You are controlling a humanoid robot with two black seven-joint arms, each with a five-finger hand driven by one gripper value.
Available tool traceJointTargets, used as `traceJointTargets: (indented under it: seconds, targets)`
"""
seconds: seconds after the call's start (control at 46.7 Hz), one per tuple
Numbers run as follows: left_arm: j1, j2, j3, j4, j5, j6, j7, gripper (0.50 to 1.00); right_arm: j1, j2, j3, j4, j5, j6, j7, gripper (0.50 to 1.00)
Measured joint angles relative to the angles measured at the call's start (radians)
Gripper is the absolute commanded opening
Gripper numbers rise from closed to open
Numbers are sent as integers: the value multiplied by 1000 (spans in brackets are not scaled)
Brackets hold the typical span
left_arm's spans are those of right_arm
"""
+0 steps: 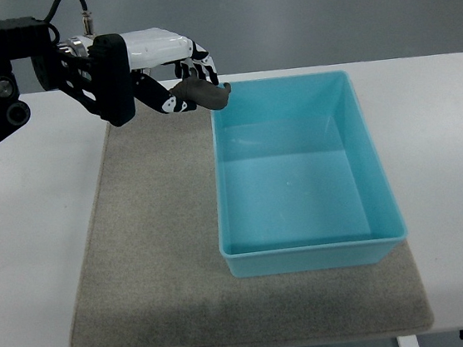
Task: Place brown hippo in blue box with left hand
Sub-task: 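Lift the hippo and carry it over the blue box, then open the left hand to release the hippo into the box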
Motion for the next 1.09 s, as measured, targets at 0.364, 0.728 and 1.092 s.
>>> traceJointTargets:
  seconds: [0.364,0.728,1.092]
  targets:
    - [14,-166,25,12,14,-1,42,500,0,0,0,0,0,0,0,936]
    - [25,-259,81,80,19,1,65,500,0,0,0,1,0,0,0,936]
    - [70,-292,82,95,1,6,64,917,0,0,0,0,0,0,0,936]
